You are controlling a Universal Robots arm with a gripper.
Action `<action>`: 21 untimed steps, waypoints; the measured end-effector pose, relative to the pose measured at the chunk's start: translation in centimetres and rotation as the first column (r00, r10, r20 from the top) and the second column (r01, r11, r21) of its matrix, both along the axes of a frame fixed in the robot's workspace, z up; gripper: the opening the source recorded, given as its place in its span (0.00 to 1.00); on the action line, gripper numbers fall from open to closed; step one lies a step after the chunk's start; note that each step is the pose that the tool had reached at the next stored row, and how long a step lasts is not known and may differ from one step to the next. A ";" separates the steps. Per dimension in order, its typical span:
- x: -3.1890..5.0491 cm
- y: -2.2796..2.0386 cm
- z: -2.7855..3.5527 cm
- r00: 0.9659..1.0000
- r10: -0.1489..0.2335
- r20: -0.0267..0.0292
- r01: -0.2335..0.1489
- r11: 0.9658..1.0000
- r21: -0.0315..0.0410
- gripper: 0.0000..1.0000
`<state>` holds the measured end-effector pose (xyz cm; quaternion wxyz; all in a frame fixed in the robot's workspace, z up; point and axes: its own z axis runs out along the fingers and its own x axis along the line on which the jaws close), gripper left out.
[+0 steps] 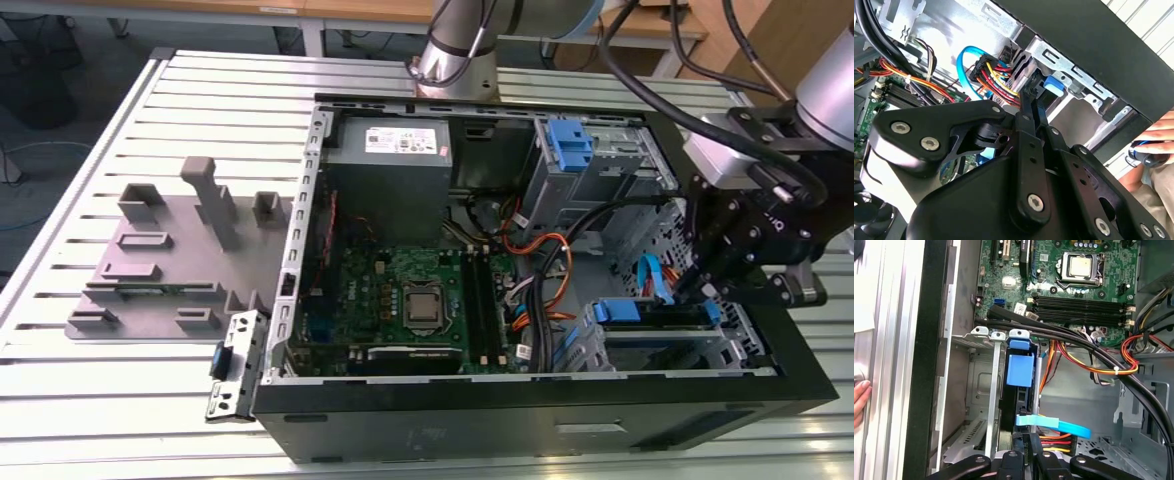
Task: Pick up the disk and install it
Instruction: 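Insert the second disk wire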
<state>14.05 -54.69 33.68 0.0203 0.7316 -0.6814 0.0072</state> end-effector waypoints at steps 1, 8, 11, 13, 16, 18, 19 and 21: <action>-0.01 0.00 -0.04 1.000 0.000 0.000 0.000 1.000 0.000 0.16; -0.02 0.00 -0.14 1.000 0.001 0.000 -0.001 1.000 0.000 0.16; -0.02 -0.02 -0.21 1.000 0.001 0.000 -0.001 1.000 0.000 0.16; -0.02 -0.03 -0.22 1.000 0.001 0.000 -0.001 1.000 0.000 0.16; -0.02 -0.04 -0.23 1.000 0.001 0.000 -0.001 1.000 0.000 0.16; -0.03 -0.04 -0.24 1.000 0.001 0.000 -0.001 1.000 0.000 0.16; -0.05 -0.04 -0.25 1.000 0.001 0.000 -0.001 1.000 0.000 0.16; -0.07 -0.04 -0.26 1.000 0.001 0.000 -0.001 1.000 0.000 0.16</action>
